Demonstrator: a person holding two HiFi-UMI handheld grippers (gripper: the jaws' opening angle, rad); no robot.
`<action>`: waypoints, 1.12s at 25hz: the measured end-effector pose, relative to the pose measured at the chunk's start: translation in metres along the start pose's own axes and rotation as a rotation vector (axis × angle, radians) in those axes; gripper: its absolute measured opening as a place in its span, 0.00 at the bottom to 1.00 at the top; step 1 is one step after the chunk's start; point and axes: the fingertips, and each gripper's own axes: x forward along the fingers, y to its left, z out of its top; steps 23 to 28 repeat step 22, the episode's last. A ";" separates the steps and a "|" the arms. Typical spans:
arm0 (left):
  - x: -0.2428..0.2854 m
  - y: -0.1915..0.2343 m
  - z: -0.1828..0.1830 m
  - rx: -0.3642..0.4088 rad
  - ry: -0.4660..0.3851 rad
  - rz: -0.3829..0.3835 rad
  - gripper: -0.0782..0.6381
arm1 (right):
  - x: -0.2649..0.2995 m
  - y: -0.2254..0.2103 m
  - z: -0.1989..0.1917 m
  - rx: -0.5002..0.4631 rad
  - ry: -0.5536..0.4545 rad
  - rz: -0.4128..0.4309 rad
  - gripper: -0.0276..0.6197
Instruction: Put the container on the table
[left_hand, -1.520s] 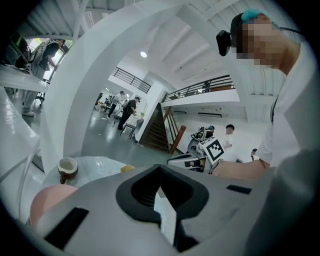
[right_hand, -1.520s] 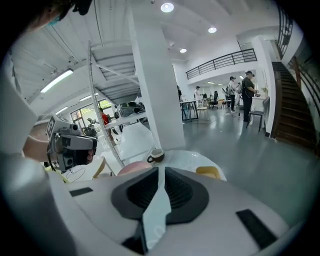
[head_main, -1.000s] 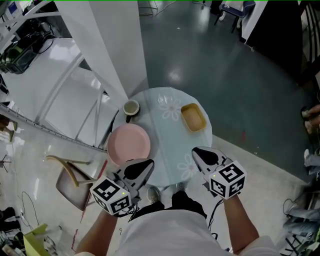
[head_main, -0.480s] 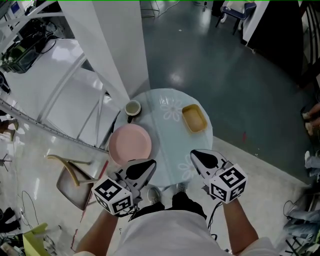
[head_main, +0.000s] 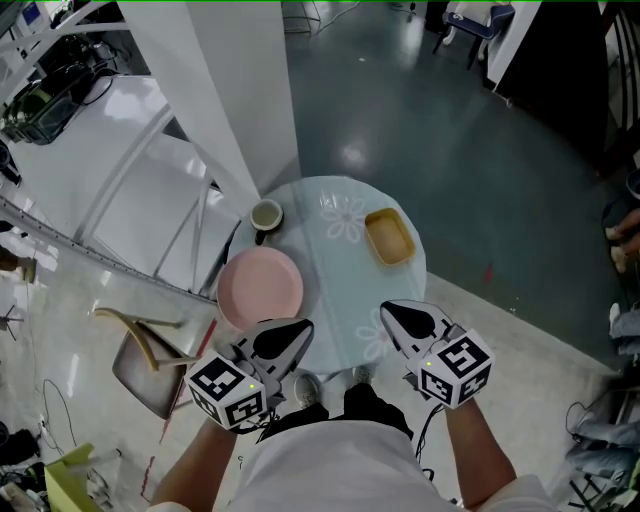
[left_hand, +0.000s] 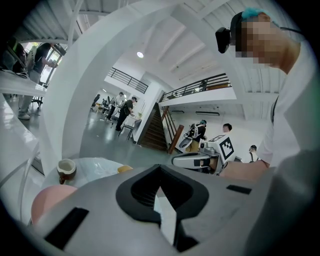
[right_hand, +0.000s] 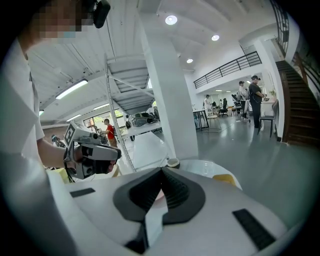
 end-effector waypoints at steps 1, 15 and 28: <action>0.000 0.000 0.000 0.000 0.000 0.000 0.14 | 0.000 -0.001 0.000 0.000 0.001 0.000 0.08; 0.006 0.003 0.004 -0.009 0.001 0.003 0.14 | 0.005 -0.006 0.003 -0.008 0.015 0.010 0.08; 0.006 0.004 0.005 -0.013 -0.001 0.005 0.14 | 0.006 -0.007 0.004 -0.007 0.018 0.011 0.08</action>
